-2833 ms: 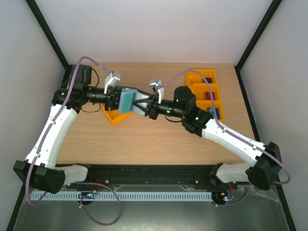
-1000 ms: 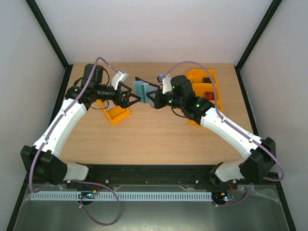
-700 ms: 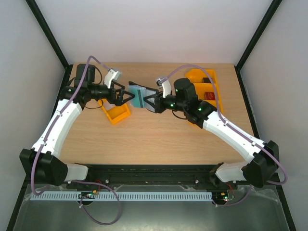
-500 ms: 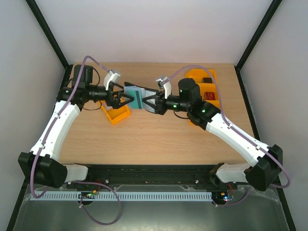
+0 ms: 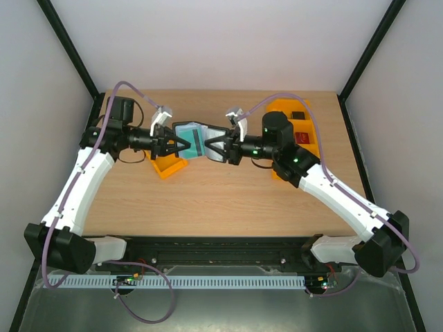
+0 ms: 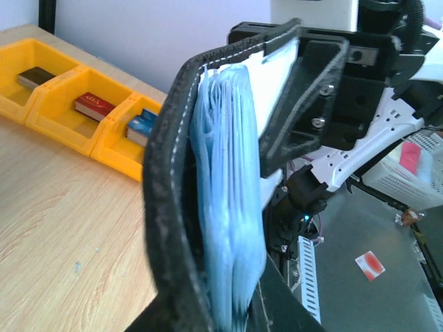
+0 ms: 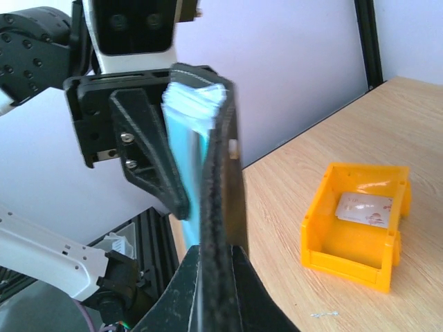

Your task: Take the credit cards out of the card holder

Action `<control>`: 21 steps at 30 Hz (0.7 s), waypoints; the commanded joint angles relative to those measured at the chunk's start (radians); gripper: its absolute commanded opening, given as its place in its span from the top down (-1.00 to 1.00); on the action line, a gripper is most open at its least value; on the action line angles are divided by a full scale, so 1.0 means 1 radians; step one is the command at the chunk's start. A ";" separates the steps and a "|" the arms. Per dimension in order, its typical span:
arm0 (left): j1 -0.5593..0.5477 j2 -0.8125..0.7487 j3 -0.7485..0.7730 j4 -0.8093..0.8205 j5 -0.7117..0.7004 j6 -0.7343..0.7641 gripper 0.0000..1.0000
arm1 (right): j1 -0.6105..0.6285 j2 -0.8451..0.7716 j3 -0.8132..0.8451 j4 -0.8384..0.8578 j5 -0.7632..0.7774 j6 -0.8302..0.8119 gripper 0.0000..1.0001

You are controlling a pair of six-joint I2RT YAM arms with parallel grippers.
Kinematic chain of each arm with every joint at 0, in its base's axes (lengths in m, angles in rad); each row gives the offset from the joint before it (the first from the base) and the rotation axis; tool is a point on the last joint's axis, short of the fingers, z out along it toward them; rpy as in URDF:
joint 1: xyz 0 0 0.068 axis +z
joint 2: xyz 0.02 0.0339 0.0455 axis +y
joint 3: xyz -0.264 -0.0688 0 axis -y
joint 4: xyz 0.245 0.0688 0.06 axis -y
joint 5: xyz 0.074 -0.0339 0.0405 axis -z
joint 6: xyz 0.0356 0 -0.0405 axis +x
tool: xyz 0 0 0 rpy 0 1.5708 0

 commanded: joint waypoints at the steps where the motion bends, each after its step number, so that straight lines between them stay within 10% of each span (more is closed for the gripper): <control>1: 0.004 -0.025 -0.001 -0.038 0.049 0.053 0.95 | -0.013 -0.022 -0.006 0.078 -0.030 -0.001 0.97; 11: 0.004 -0.026 -0.042 0.166 -0.353 -0.208 0.95 | -0.094 -0.112 0.003 -0.153 0.424 -0.063 0.04; 15: 0.004 -0.029 -0.044 0.181 -0.447 -0.227 0.95 | -0.094 -0.109 0.055 -0.239 0.451 -0.110 0.09; 21: 0.002 -0.037 -0.043 0.172 -0.392 -0.221 0.95 | -0.017 -0.071 0.002 0.035 -0.048 -0.043 0.53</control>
